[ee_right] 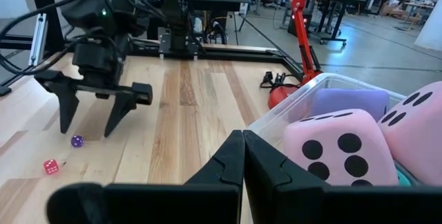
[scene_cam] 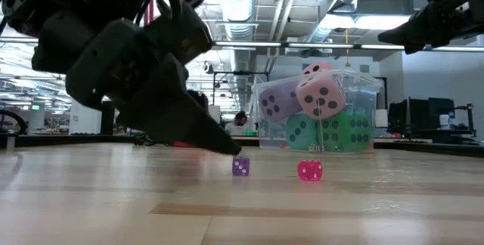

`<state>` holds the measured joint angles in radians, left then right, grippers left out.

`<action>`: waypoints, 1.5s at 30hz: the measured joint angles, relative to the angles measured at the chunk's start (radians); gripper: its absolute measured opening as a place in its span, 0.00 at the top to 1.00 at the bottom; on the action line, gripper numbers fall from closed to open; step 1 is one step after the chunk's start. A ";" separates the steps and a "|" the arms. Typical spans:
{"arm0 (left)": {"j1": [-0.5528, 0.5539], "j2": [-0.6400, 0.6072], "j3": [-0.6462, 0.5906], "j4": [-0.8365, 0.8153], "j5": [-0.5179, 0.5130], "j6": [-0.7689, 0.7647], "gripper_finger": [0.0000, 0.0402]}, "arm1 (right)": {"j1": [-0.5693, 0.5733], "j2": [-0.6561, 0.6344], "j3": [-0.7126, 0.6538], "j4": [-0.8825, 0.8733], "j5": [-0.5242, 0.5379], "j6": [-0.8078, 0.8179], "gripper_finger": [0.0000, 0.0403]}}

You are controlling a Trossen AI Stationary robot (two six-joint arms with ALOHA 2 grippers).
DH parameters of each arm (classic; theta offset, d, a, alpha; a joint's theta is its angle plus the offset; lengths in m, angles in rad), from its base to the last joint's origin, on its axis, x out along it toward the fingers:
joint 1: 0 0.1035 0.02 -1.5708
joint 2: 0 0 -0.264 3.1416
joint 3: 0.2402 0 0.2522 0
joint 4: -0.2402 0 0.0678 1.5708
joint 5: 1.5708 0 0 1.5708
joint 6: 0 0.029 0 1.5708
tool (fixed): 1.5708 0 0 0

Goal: Pick & Place Dice
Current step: Put the small purple dice into the transparent bin

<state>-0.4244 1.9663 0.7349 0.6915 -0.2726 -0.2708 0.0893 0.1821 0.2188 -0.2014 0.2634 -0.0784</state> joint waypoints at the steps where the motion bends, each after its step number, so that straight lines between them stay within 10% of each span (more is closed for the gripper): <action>1: 0.000 0.008 0.000 0.006 0.000 -0.001 0.28 | 0.000 0.000 0.000 0.000 0.000 0.000 1.00; 20: -0.007 0.083 0.070 -0.007 -0.005 0.007 0.30 | 0.000 0.000 0.000 -0.003 0.000 0.000 1.00; 45: -0.004 0.085 0.069 -0.016 -0.001 0.004 0.79 | 0.000 0.000 0.000 -0.003 0.000 0.000 1.00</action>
<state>-0.4286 2.0518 0.8036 0.6754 -0.2732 -0.2668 0.0893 0.1822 0.2188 -0.2047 0.2634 -0.0780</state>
